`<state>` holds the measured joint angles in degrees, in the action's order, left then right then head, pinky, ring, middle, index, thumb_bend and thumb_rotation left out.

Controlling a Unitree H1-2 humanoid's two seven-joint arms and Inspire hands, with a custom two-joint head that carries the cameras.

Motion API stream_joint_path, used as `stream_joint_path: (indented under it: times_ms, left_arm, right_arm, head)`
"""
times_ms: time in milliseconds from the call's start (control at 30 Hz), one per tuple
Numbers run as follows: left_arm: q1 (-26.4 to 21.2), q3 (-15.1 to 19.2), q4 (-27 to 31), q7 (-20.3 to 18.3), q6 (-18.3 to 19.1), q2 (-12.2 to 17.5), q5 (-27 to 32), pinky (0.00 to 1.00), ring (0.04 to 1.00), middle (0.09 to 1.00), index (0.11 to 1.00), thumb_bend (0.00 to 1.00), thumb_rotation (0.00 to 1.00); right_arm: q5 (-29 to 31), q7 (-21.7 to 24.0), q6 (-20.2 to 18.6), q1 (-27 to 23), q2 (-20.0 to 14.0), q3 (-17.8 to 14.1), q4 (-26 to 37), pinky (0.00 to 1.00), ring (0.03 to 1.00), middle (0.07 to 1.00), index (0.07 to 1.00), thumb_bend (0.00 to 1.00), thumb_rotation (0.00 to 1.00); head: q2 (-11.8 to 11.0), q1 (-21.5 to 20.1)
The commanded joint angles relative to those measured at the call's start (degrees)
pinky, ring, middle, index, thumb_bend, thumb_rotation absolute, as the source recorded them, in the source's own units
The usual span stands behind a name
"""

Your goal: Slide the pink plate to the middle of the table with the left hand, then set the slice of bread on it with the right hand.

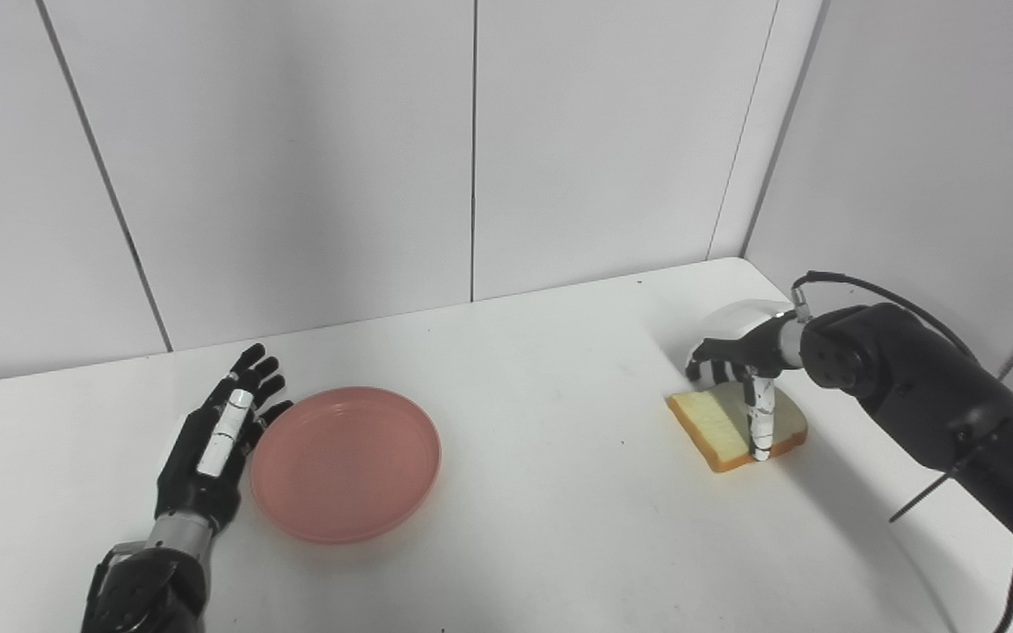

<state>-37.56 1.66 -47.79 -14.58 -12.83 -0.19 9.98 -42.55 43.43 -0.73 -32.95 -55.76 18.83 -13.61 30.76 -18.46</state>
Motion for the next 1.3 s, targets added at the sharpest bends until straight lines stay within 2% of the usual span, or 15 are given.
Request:
stream_joint_path:
  times_ms: [0, 67, 167, 300, 400, 567, 867, 900, 1067, 1167, 1200, 1233, 1267]
  left_arm:
    - [1.61, -0.16, -1.98, 0.45, 3.15, -0.23, -0.41, 0.80, 0.903, 0.914, 0.874, 0.82, 0.69]
    - [1.60, -0.22, -2.19, 0.38, 2.90, -0.22, -0.50, 0.80, 0.905, 0.915, 0.877, 0.81, 0.69]
    - [1.69, -0.30, -2.19, 0.44, 2.77, -0.24, -0.63, 0.80, 0.905, 0.914, 0.877, 0.80, 0.70]
    - [1.67, -0.24, -2.36, 0.57, 2.78, -0.33, -0.56, 0.80, 0.906, 0.916, 0.881, 0.81, 0.70]
    - [1.64, -0.15, -2.58, 0.34, 2.63, -0.39, -0.39, 0.81, 0.910, 0.919, 0.883, 0.80, 0.70]
    - [1.73, -0.04, -2.55, 0.46, 2.70, -0.57, -0.33, 0.81, 0.912, 0.920, 0.883, 0.81, 0.69]
    - [1.52, -0.09, -2.78, 0.80, 2.70, -0.84, -0.48, 0.81, 0.907, 0.915, 0.882, 0.80, 0.69]
    - [1.50, -0.12, -2.80, 0.83, 2.72, -0.86, -0.50, 0.81, 0.907, 0.916, 0.880, 0.80, 0.69]
    - [1.17, -0.30, -3.82, 1.04, 2.09, -1.24, -0.74, 0.81, 0.910, 0.917, 0.876, 0.79, 0.68]
    - [0.99, -0.52, -4.16, 1.40, 1.78, -1.61, -1.03, 0.81, 0.911, 0.917, 0.878, 0.80, 0.69]
    - [0.96, -0.56, -4.15, 1.54, 1.78, -1.76, -1.06, 0.82, 0.913, 0.916, 0.879, 0.79, 0.68]
    - [0.86, -0.60, -4.28, 1.82, 1.70, -1.96, -1.12, 0.82, 0.914, 0.916, 0.879, 0.78, 0.68]
    - [0.79, -0.64, -4.39, 2.04, 1.62, -2.11, -1.18, 0.81, 0.908, 0.908, 0.874, 0.79, 0.68]
  right_arm:
    - [0.50, 0.41, 1.61, -3.68, -1.59, -0.82, 2.51, 0.54, 0.579, 0.639, 0.783, 0.82, 0.15]
    - [1.35, 1.39, 1.28, -4.64, -1.33, -1.35, 3.26, 0.59, 0.587, 0.635, 0.759, 0.84, 0.15]
    - [2.08, 3.67, 0.44, -6.40, -1.14, -1.39, 4.75, 0.54, 0.586, 0.660, 0.753, 0.82, 0.15]
    - [0.77, 4.76, 0.70, -8.89, -0.86, -0.78, 5.90, 0.53, 0.586, 0.666, 0.739, 0.81, 0.16]
    - [0.63, 5.25, 0.21, -10.46, -0.41, -0.93, 5.68, 0.54, 0.598, 0.672, 0.704, 0.80, 0.12]
    - [0.96, 4.57, 1.70, -12.64, -0.09, -1.03, 4.52, 0.57, 0.629, 0.680, 0.625, 0.83, 0.11]
    - [0.26, 5.11, 4.18, -15.96, 0.50, 0.52, 3.53, 0.58, 0.637, 0.680, 0.607, 0.81, 0.13]
    - [-0.06, 5.00, 4.35, -16.37, 0.81, 0.76, 3.54, 0.55, 0.611, 0.663, 0.605, 0.81, 0.14]
    - [-1.00, 5.48, 3.91, -18.80, 3.85, 1.75, 4.55, 0.55, 0.634, 0.690, 0.643, 0.82, 0.17]
    - [-1.07, 5.55, 4.60, -19.79, 5.28, 2.14, 4.63, 0.60, 0.684, 0.716, 0.637, 0.82, 0.15]
    - [-1.25, 5.75, 4.50, -20.09, 5.73, 2.30, 4.69, 0.61, 0.679, 0.707, 0.566, 0.68, 0.15]
    - [-1.69, 6.26, 4.24, -20.77, 6.67, 2.83, 4.99, 0.61, 0.677, 0.702, 0.523, 0.59, 0.15]
    - [-1.98, 6.61, 4.08, -21.22, 7.30, 3.20, 5.20, 0.59, 0.655, 0.685, 0.506, 0.55, 0.15]
  head:
    - [0.04, 0.07]
    - [0.06, 0.13]
    - [0.15, 0.16]
    - [0.17, 0.28]
    - [0.17, 0.37]
    - [0.18, 0.58]
    - [-0.10, 1.32]
    - [-0.10, 1.32]
    - [-0.33, 2.71]
    - [-0.37, 4.05]
    - [-0.38, 4.19]
    - [-0.37, 4.95]
    - [-0.36, 5.11]
